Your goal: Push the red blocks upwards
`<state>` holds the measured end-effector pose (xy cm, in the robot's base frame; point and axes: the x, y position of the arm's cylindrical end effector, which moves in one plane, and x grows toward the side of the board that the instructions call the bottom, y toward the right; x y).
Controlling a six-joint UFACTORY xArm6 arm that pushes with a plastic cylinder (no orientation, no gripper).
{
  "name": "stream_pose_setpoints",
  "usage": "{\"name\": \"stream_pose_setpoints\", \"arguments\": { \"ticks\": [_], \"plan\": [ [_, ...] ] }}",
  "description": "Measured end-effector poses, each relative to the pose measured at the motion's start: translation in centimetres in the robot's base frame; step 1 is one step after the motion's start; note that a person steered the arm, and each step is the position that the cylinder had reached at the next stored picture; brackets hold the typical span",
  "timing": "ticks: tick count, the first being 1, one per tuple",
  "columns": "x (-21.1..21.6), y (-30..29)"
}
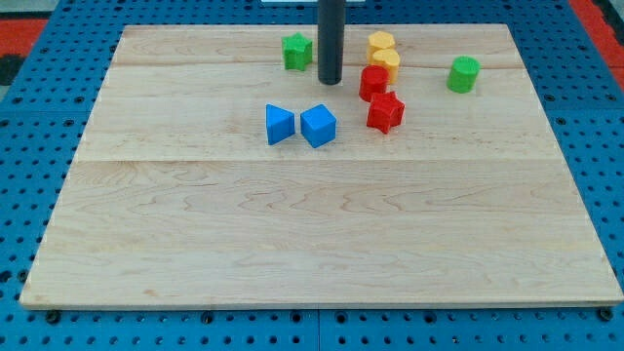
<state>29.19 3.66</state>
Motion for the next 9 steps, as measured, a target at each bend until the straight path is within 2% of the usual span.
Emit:
{"name": "stream_pose_setpoints", "arguments": {
  "ticks": [1,3,4,6,7,8,9],
  "plan": [
    [0.8,2.6],
    [3.0,0.6],
    [5.3,3.2],
    [8.5,3.7],
    [9.4,4.0],
    [9.0,8.0],
    [8.7,8.0]
  ]
}}
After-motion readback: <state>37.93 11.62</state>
